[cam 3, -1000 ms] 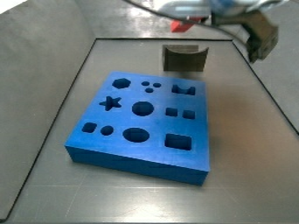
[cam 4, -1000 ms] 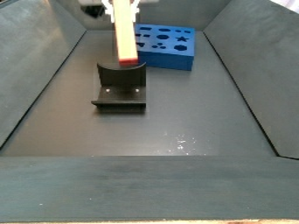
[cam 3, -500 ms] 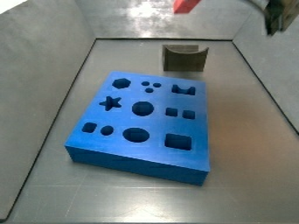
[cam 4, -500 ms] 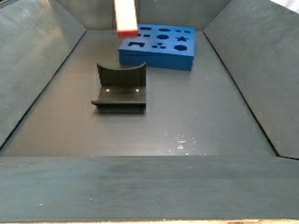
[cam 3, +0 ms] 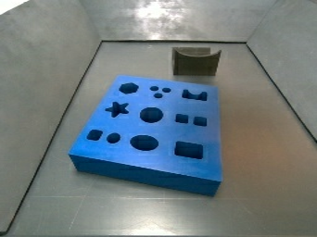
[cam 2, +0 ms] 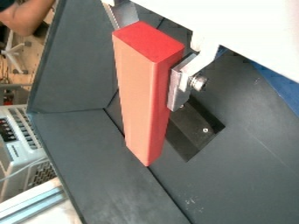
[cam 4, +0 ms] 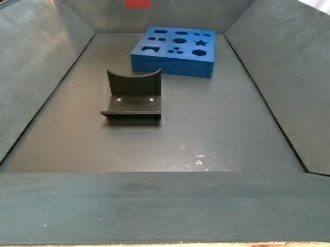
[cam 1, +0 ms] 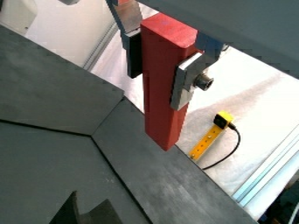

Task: Pick up the rectangle object. Move up. Place the rectangle object on the fixture. Regrasp the rectangle object. Move to above the board. Insert the rectangle object.
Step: Move to above the board.

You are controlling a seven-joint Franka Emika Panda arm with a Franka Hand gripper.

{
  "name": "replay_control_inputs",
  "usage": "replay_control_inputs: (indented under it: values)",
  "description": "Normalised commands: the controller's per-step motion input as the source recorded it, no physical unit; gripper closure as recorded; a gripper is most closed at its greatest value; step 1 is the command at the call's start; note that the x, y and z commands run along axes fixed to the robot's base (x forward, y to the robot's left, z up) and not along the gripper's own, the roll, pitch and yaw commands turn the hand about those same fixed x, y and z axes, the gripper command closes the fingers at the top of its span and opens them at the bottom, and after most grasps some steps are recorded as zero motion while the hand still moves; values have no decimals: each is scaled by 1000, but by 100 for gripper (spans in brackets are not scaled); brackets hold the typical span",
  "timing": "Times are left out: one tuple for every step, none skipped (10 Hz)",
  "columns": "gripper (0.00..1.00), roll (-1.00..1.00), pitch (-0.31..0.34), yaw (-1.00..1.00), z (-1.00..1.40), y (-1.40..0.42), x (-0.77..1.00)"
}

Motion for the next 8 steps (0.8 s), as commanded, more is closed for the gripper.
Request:
replay_control_inputs:
  values:
    - [100, -1000, -59, -172, 473, -1000, -882]
    - [100, -1000, -71, -171, 513, -1000, -901]
    - [100, -1000, -85, -175, 540, -985, -1000]
    - [100, -1000, -85, -180, 480, -920, -1000]
    - [100, -1000, -79, -193, 353, -664, -767]
    - [100, -1000, -63, -200, 220, -409, -503]
    - [100, -1000, -43, -201, 99, -185, -259]
    - [100, -1000, -35, -200, 57, -97, -160]
